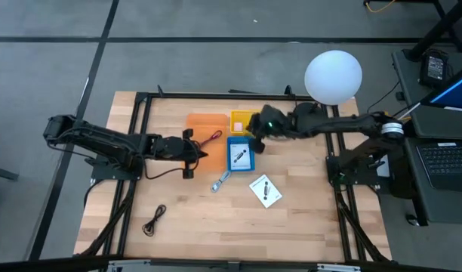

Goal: Pick and place items into bin
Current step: Put the black charger cable into the orange bin

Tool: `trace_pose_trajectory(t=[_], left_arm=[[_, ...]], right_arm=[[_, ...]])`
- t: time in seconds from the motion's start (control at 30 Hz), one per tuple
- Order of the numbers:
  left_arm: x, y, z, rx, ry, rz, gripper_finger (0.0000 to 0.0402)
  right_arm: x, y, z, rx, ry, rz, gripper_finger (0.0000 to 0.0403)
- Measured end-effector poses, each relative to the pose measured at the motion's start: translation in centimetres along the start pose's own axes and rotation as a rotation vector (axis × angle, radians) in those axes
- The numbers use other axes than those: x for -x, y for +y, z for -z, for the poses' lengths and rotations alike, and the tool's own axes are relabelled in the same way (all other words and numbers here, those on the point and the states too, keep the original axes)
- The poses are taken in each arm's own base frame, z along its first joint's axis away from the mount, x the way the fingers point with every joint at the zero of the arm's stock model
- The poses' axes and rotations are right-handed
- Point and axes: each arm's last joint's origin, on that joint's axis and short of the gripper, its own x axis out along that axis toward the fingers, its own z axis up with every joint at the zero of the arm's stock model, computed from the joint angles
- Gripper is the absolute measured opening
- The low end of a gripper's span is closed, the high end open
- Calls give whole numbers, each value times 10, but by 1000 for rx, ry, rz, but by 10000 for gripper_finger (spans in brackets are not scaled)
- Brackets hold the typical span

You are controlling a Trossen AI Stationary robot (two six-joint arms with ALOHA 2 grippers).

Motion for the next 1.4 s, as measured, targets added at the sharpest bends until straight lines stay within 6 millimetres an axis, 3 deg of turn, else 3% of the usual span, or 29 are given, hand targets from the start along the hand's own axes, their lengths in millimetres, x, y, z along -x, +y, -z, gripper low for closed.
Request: trace_pose_trajectory(t=[0.2, 0.43, 0.67, 0.97, 1.4], left_arm=[[4, -15, 0, -8, -4, 61, 3], [13, -29, -6, 176, 71, 104, 1], [37, -42, -20, 353, 254, 78, 1], [60, -77, -40, 453, 465, 55, 2], [54, -133, -15, 839, 1030, 4, 3]], right_arm=[[24, 22, 26, 19, -207, -62, 12], [42, 33, 38, 47, -417, -99, 6], [37, 36, 46, 54, -390, -107, 7], [31, 44, 52, 79, -344, -139, 7], [31, 45, 51, 146, -364, -128, 7]])
